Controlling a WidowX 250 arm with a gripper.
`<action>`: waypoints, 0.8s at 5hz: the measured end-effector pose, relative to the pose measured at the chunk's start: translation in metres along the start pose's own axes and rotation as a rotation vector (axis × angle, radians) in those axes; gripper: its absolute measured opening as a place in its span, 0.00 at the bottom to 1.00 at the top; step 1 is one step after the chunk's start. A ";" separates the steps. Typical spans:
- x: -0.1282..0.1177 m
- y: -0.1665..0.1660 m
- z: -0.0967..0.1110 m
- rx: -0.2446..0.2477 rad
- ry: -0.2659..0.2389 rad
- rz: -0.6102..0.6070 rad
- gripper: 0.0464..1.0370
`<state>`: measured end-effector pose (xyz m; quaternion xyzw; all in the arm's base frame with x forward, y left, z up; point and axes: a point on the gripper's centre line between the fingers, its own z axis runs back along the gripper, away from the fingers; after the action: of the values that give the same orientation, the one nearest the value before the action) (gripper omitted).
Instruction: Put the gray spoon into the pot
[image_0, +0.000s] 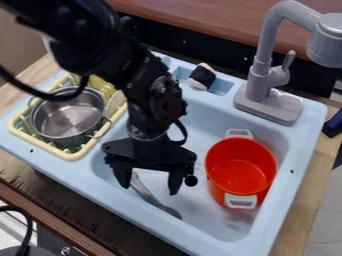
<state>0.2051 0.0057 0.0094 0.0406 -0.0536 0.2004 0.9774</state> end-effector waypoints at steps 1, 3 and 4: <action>-0.002 0.000 -0.001 -0.009 0.010 -0.081 0.96; -0.007 0.009 -0.006 0.001 0.024 -0.028 0.96; -0.007 0.011 -0.018 0.028 0.049 -0.020 0.96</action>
<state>0.1957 0.0146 -0.0085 0.0501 -0.0265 0.1924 0.9797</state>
